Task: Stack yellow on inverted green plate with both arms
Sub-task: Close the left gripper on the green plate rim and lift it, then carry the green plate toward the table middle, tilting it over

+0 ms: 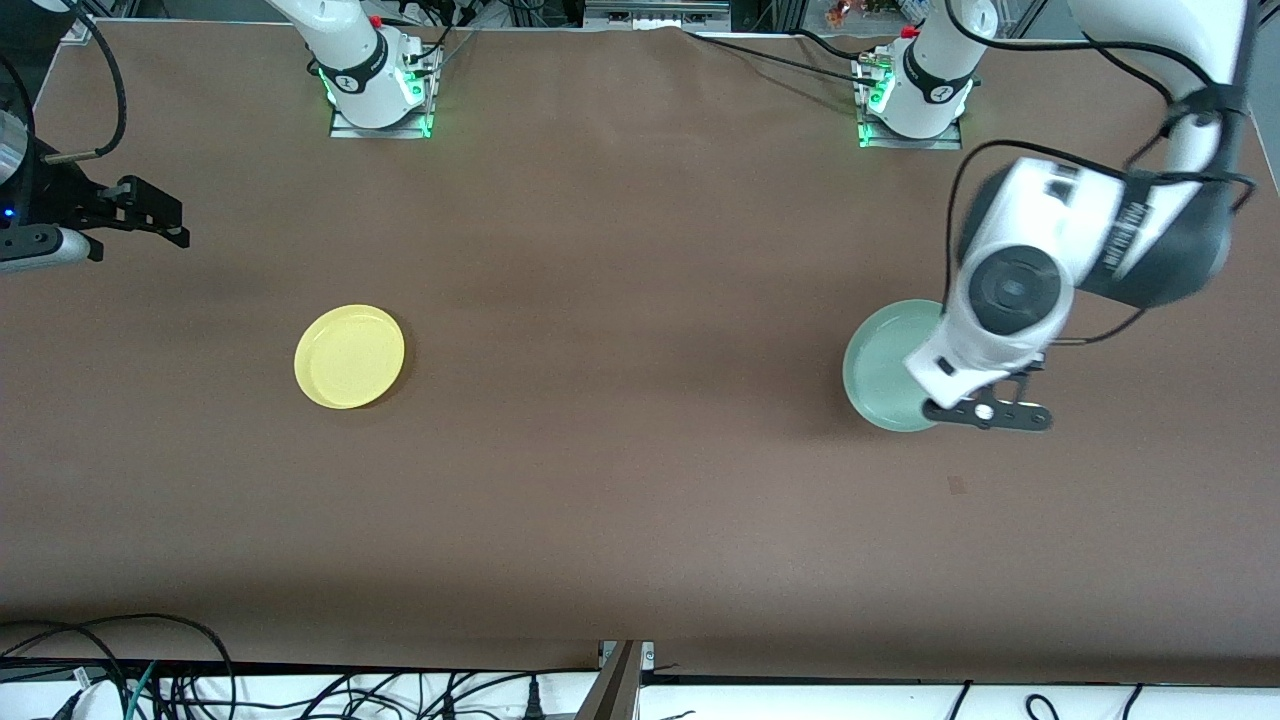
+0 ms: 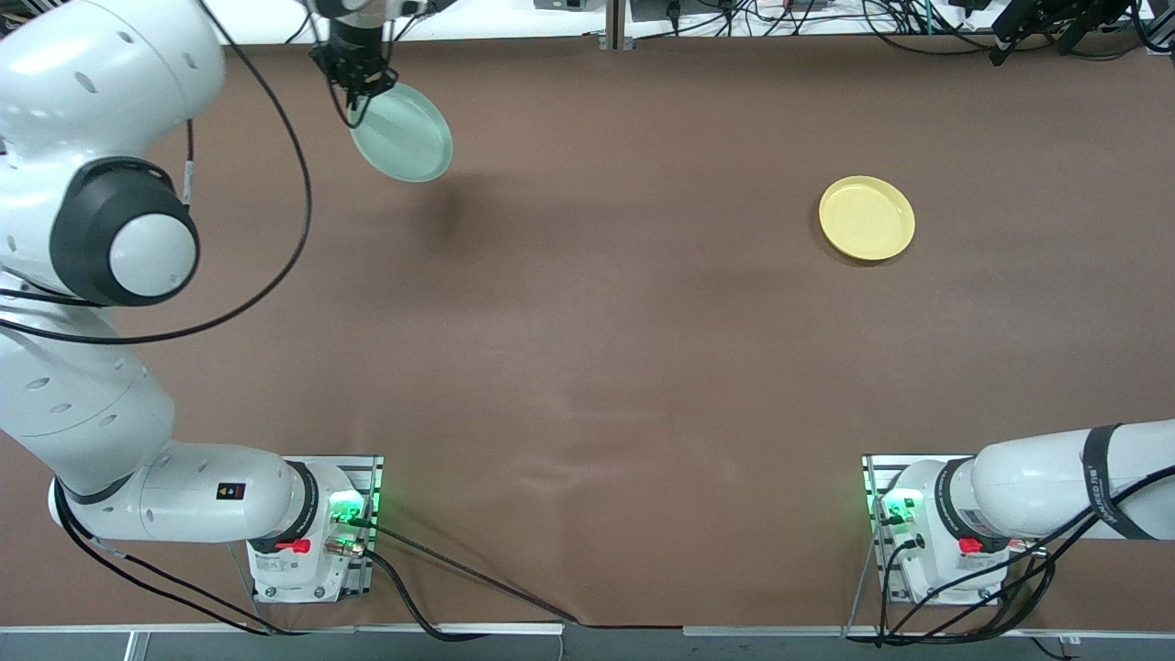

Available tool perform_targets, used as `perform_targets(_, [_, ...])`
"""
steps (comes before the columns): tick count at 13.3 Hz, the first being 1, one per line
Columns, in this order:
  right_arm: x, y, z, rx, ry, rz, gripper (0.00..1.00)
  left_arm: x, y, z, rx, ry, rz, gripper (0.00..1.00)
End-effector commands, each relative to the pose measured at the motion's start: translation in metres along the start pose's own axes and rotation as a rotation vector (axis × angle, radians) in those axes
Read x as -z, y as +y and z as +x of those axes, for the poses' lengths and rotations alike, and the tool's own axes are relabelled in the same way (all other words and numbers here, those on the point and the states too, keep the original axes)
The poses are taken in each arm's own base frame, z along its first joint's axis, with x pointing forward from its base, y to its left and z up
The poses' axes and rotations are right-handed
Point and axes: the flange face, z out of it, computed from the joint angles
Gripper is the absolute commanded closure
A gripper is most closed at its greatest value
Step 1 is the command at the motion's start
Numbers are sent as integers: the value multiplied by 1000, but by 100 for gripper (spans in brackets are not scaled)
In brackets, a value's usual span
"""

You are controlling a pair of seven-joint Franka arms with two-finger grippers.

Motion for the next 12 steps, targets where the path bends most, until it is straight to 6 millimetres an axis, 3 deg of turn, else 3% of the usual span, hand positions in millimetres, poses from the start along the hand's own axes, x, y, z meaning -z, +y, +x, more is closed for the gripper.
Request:
perform_targets(1, [6,-2,-1,-5,2,5,0,18,64,-2,-14,64,179,100])
perform_targets(3, [6,-2,-1,-5,2,5,0,10,117,-9,23,69,222,100])
perform_targets(5, [6,-2,-1,-5,2,5,0,-17,189,-14,53,77,265,100])
perform_targets(7, [6,-2,-1,-5,2,5,0,-11,245,-32,44,151,381,100])
perform_targets(12, [6,-2,-1,-5,2,3,0,1,362,-86,48,316,632,100])
